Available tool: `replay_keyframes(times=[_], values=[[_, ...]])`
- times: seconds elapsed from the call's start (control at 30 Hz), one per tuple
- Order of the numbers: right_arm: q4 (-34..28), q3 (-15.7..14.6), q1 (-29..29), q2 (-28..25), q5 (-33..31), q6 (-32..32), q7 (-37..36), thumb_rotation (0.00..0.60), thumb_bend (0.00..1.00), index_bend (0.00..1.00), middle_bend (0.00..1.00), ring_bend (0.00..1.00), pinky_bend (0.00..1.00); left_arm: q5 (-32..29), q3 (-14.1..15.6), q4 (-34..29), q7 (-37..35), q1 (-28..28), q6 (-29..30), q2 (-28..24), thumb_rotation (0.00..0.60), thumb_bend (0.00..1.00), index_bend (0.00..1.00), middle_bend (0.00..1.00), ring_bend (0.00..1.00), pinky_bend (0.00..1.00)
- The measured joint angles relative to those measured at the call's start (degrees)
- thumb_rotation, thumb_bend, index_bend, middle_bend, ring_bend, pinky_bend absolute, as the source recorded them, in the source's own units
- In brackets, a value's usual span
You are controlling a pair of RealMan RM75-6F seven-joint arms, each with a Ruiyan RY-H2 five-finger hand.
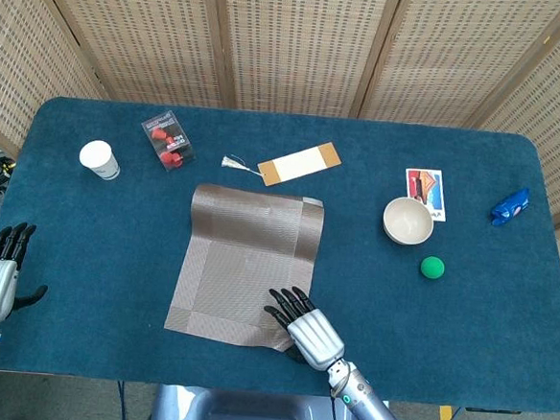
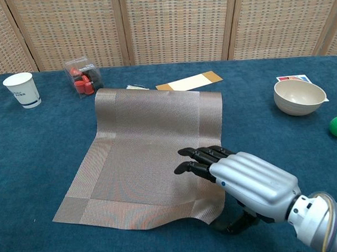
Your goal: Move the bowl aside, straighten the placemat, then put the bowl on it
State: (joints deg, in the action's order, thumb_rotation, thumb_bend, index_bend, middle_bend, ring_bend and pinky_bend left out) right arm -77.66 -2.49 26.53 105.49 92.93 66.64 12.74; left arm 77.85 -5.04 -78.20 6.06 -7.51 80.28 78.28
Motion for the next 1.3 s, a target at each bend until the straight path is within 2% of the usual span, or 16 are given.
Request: replay_keyframes(times=[0.1, 0.2, 0.33, 0.7, 0.83, 1.03, 1.3], values=[[0.15, 0.13, -0.1, 0.27, 0.25, 0.38, -0.09, 0.6, 0.46, 0.21, 0.0, 0.0, 0.06, 0.02, 0.05, -0.02, 0.08, -0.01, -0.02, 0.04, 0.6, 0.21, 0.0, 0.0, 0.0, 0.0], [0.56, 0.29, -0.17, 0.58, -0.09, 0.23, -0.13, 0.6, 0.45, 0.31, 0.0, 0.0, 0.06, -0.05, 0.1, 0.02, 0.15, -0.03, -0.18, 0.1, 0.6, 0.21, 0.0, 0.0, 0.0, 0.0], [2.32, 0.78, -0.17, 1.91, -0.04, 0.67, -0.54, 0.6, 0.43, 0.42, 0.07, 0.0, 0.1, -0.22, 0.17, 0.14, 0.25, -0.12, -0.59, 0.21, 0.6, 0.21, 0.0, 0.0, 0.0, 0.0], [7.16, 1.86, -0.09, 5.1, 0.05, 2.06, -3.46, 0.6, 0.41, 0.61, 0.23, 0.02, 0.13, -0.79, -0.12, 0.33, -0.47, -0.25, -1.1, 0.01, 0.6, 0.21, 0.0, 0.0, 0.0, 0.0], [7.87, 1.76, -0.22, 5.49, 0.45, 2.82, -4.53, 0.6, 0.47, 0.67, 0.27, 0.05, 0.14, -0.79, -0.16, 0.43, -0.63, -0.27, -1.07, 0.07, 0.6, 0.21, 0.0, 0.0, 0.0, 0.0], [7.91, 1.6, -0.38, 5.64, 1.27, 4.14, -5.58, 0.6, 0.57, 0.71, 0.27, 0.05, 0.14, -0.81, -0.19, 0.44, -0.56, -0.27, -1.0, 0.08, 0.6, 0.21, 0.0, 0.0, 0.0, 0.0], [7.08, 1.18, -0.68, 5.33, 1.9, 5.01, -5.82, 0.6, 0.58, 0.72, 0.27, 0.05, 0.14, -0.85, -0.18, 0.54, -0.58, -0.3, -1.04, 0.15, 0.6, 0.21, 0.0, 0.0, 0.0, 0.0]])
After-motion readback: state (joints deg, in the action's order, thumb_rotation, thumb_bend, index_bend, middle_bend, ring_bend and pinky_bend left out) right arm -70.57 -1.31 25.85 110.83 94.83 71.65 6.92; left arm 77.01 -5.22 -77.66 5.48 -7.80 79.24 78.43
